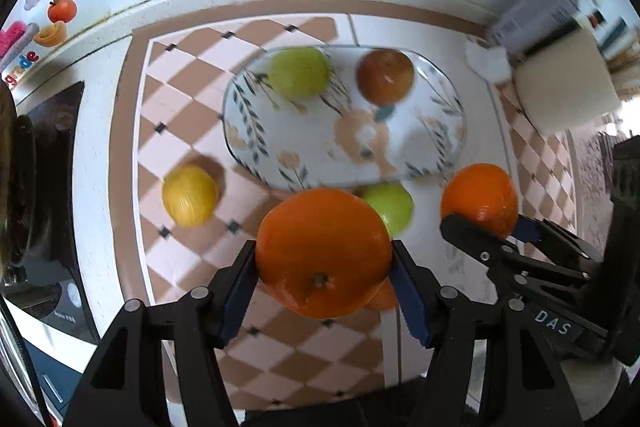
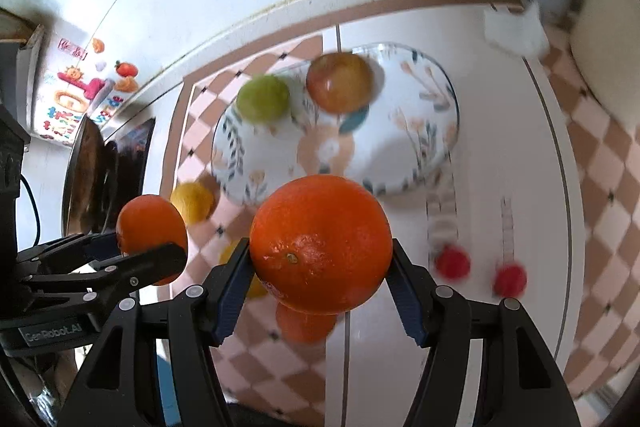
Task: Organize fruits
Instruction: 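Lift the orange in the left tool while the right tool carries its orange over the plate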
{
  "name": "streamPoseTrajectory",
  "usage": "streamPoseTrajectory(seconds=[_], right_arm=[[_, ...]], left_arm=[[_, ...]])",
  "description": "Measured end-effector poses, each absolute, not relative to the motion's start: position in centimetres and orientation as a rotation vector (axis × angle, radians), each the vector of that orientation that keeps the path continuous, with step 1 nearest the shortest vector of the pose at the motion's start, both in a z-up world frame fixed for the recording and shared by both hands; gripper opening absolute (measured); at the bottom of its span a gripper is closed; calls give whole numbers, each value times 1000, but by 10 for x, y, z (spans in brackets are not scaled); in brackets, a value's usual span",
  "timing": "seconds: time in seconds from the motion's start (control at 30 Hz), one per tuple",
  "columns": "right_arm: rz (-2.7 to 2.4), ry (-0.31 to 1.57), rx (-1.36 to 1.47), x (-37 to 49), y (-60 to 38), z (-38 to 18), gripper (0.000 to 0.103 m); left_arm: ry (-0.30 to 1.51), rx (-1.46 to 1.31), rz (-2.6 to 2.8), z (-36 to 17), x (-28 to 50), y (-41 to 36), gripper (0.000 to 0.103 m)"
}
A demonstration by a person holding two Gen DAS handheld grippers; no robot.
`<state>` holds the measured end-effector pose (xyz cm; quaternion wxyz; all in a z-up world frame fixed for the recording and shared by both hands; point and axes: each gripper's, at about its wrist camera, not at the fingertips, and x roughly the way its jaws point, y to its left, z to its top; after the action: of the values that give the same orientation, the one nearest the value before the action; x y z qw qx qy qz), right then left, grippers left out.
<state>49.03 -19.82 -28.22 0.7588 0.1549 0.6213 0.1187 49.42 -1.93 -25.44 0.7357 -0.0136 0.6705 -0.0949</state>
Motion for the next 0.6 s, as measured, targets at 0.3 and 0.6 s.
streamPoseTrajectory(seconds=[0.3, 0.6], right_arm=[[269, 1429, 283, 546, -187, -321, 67], [281, 1490, 209, 571, -162, -350, 67]], left_arm=[[1524, -21, -111, -293, 558, -5, 62], [1629, -74, -59, -340, 586, 3, 62]])
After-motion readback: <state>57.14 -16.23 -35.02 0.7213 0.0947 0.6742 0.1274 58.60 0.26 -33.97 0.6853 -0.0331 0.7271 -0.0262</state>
